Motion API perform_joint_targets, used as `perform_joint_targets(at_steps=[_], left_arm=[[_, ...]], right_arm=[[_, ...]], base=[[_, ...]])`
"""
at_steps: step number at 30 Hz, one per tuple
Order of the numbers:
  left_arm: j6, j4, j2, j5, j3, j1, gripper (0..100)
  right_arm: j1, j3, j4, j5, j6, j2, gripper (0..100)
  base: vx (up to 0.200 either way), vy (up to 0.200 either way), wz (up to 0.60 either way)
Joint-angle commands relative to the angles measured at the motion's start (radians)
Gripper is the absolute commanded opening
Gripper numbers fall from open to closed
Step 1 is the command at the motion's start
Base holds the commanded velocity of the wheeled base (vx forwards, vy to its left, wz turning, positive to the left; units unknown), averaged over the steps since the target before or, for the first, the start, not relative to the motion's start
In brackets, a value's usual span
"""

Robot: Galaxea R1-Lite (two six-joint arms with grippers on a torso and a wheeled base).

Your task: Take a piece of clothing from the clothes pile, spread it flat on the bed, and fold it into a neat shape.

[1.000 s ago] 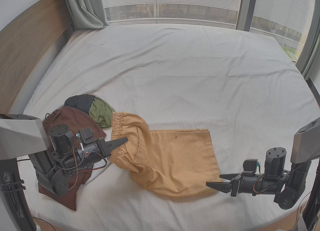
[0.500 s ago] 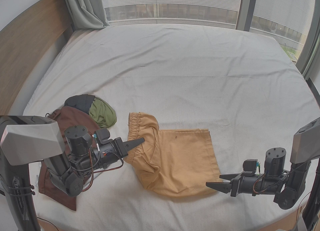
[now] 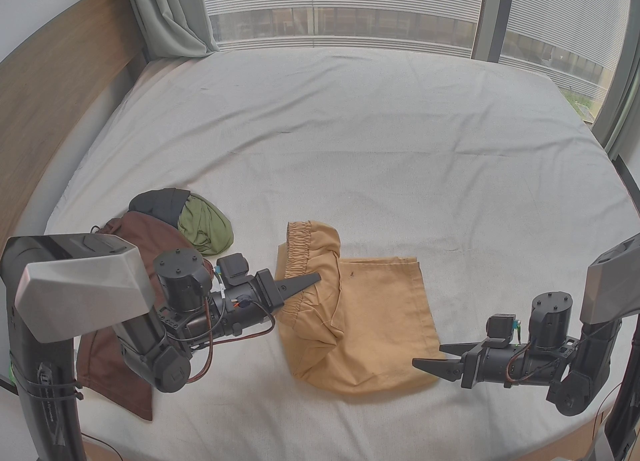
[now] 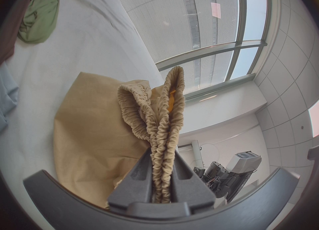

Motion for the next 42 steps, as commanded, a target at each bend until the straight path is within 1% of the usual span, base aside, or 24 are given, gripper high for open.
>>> perform_joint_targets(at_steps=[1,12,18,28,29,38,42], left_arm=[[-0.012,0.001,0.049,0.0,-0.043,-0.025,0],[-0.017,0.001,0.122,-0.001,-0.089,-0.083,0],[-0.017,0.001,0.174,-0.001,-0.14,-0.089,0],[-0.028,0.0,0.195,0.002,-0.167,-0.1,0],[-0.028,0.0,0.2,0.006,-0.175,-0.1,100],[-0.02,-0.002,0.203,0.022,-0.189,-0.098,100],[-0.02,-0.003,0.198,0.052,-0.19,-0.088,100]], right_arm=[[-0.005,-0.007,-0.001,0.001,0.0,-0.001,100],[-0.016,-0.026,-0.001,-0.001,0.001,-0.004,100],[-0.02,-0.027,-0.001,-0.001,0.001,-0.007,100],[-0.028,-0.035,-0.001,-0.001,0.003,-0.012,100],[-0.03,-0.035,-0.001,-0.001,0.003,-0.013,100],[-0.04,-0.04,-0.001,-0.001,0.003,-0.008,100],[-0.04,-0.04,-0.001,-0.001,0.003,-0.008,100]], base=[[0.0,0.0,0.0],[0.0,0.0,0.0],[0.0,0.0,0.0],[0.0,0.0,0.0],[0.0,0.0,0.0],[0.0,0.0,0.0],[0.0,0.0,0.0]])
